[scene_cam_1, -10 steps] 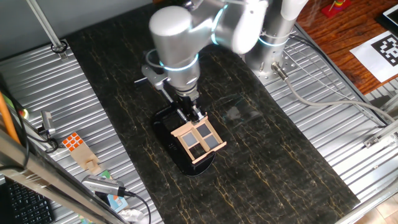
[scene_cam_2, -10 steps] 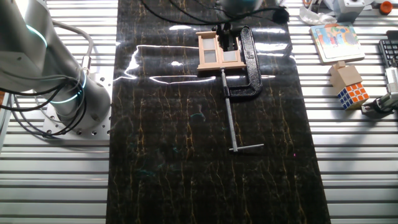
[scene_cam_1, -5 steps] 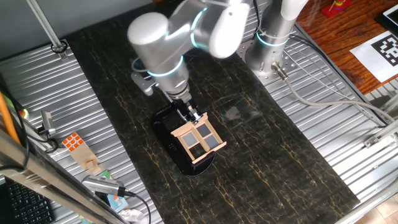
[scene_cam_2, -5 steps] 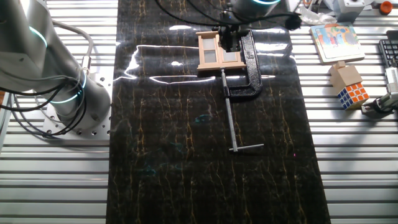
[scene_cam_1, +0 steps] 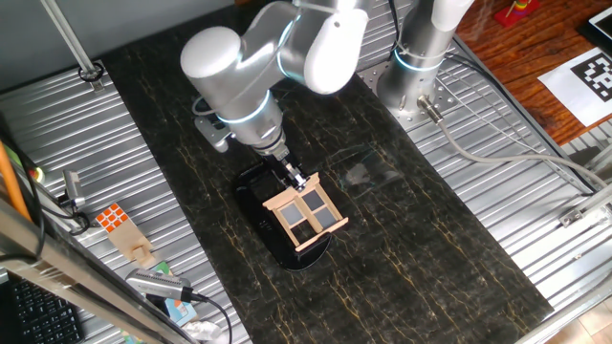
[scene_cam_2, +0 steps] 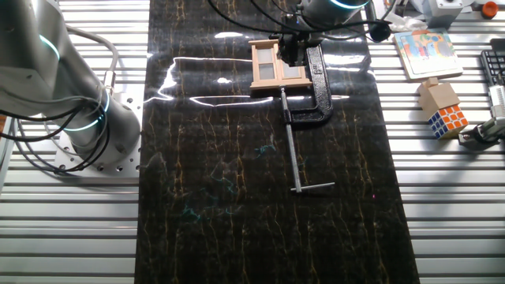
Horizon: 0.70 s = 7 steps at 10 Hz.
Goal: Open a sliding window
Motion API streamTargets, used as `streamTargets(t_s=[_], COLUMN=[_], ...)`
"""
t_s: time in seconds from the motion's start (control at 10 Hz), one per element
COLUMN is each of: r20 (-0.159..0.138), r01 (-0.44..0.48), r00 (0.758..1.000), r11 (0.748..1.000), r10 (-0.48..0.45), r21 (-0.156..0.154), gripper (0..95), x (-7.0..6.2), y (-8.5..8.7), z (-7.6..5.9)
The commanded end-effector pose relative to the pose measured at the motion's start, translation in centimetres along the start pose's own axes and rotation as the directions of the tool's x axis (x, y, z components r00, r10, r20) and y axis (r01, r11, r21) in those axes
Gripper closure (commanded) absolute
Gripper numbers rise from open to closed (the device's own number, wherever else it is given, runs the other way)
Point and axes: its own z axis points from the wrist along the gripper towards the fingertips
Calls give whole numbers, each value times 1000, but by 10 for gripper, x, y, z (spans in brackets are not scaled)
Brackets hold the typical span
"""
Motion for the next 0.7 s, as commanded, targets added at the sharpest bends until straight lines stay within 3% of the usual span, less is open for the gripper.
streamTargets(t_s=[0.1, 0.7], r20=[10, 34], r01=[-21, -45], r00=[1000, 998], r11=[1000, 994], r10=[21, 48], r21=[-20, -97], gripper=[950, 950], x=[1, 1], y=[0, 0], z=[0, 0])
